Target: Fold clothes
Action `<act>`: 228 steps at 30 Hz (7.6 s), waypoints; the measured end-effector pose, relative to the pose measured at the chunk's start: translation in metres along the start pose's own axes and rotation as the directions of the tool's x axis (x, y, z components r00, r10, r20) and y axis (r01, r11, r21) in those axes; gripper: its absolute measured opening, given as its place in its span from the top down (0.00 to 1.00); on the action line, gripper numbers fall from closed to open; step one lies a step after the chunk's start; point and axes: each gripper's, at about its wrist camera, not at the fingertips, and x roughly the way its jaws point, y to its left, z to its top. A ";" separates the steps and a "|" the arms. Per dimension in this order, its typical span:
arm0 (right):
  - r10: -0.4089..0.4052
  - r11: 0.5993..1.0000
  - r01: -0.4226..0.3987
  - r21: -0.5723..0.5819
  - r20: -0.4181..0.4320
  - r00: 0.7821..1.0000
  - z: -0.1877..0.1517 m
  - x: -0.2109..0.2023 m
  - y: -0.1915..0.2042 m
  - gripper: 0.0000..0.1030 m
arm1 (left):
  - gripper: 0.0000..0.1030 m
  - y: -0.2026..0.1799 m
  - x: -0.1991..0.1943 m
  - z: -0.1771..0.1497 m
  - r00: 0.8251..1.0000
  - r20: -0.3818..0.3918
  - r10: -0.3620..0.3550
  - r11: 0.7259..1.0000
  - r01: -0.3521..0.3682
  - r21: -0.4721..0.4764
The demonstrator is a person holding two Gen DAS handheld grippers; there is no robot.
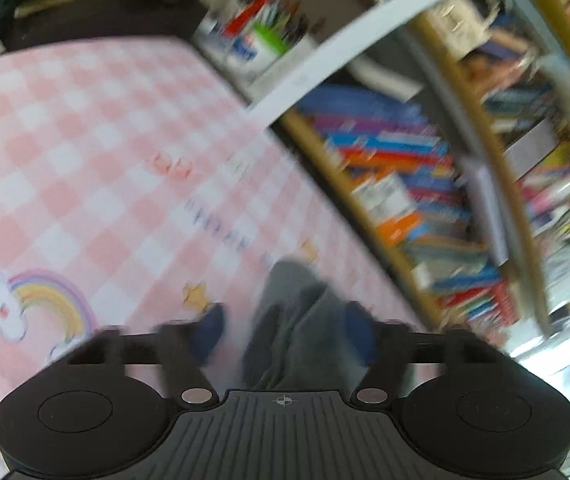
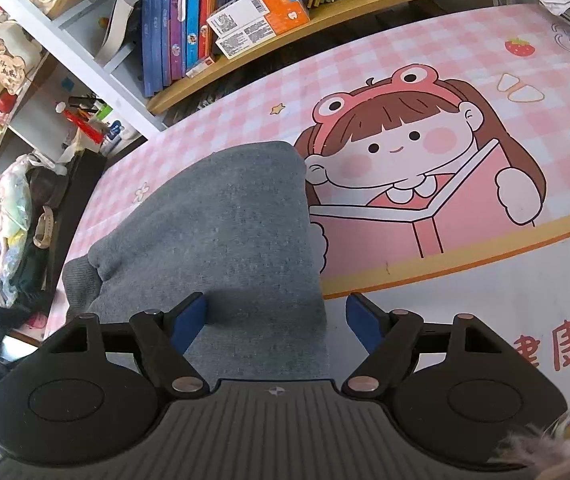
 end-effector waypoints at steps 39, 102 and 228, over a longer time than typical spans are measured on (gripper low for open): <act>0.102 0.994 -0.100 0.033 -0.056 0.993 0.012 0.017 -0.002 0.59 | 0.45 -0.013 0.076 -0.015 0.946 -0.322 -0.037 0.999 0.043 0.012; 0.083 0.996 -0.078 -0.048 0.117 0.990 0.175 0.087 -0.047 0.64 | 0.45 -0.079 0.260 0.061 0.939 -0.333 -0.085 0.983 0.134 0.128; -0.279 0.914 0.344 -0.217 0.280 0.919 -0.016 -0.015 0.023 0.01 | 0.00 -0.126 0.070 -0.062 0.953 0.002 0.304 0.700 -0.225 0.677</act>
